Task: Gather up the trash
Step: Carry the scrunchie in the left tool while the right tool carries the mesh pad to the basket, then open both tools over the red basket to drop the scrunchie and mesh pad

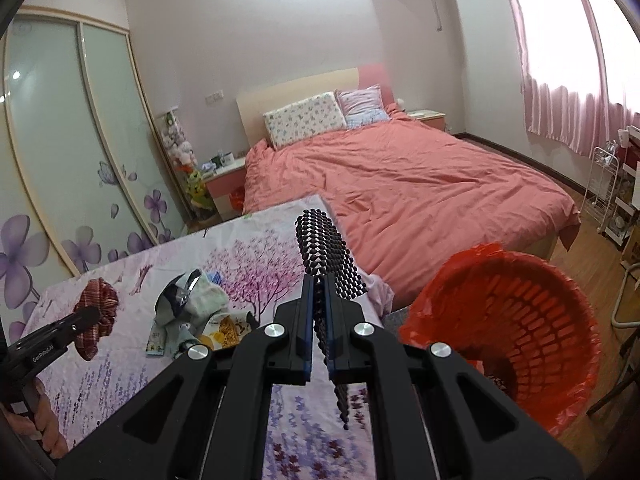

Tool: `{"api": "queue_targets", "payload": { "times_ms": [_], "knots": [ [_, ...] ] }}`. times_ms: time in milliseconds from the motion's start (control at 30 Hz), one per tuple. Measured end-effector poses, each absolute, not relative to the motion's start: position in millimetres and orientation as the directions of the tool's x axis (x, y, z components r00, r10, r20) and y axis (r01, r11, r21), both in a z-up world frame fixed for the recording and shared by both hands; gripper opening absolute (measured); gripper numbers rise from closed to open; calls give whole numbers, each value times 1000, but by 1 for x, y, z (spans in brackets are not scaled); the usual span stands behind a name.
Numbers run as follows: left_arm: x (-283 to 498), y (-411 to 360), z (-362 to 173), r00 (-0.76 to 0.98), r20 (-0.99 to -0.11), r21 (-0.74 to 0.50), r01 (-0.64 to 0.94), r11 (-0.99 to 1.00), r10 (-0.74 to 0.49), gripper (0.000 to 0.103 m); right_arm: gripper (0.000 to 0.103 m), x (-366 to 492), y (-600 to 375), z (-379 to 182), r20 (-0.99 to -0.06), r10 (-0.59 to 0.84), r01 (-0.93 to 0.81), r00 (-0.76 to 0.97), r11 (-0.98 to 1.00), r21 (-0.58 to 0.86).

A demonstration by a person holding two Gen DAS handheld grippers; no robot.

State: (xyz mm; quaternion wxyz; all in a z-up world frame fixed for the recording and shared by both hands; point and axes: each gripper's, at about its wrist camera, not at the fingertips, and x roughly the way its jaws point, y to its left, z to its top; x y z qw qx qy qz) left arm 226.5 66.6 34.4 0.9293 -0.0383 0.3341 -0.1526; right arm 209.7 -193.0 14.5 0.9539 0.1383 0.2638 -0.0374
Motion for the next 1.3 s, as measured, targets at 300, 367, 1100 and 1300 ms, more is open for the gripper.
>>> {"api": "queue_targets", "payload": {
  "times_ms": [300, 367, 1100, 1300],
  "knots": [
    [210, -15, 49, 668, -580, -220, 422, 879, -466, 18, 5, 185, -232, 22, -473, -69, 206, 878, 948, 244],
    [206, -38, 51, 647, -576, -223, 463, 858, -499, 18, 5, 183, -238, 22, -468, -83, 219, 880, 945, 243],
    [192, -217, 16, 438, -614, -228, 699, 678, -657, 19, 5, 157, -328, 0, -456, -189, 355, 870, 881, 312],
    [199, -245, -1, 406, -637, -231, 710, 665, -655, 20, 5, 159, -341, -10, -469, -190, 370, 863, 868, 331]
  ]
}}
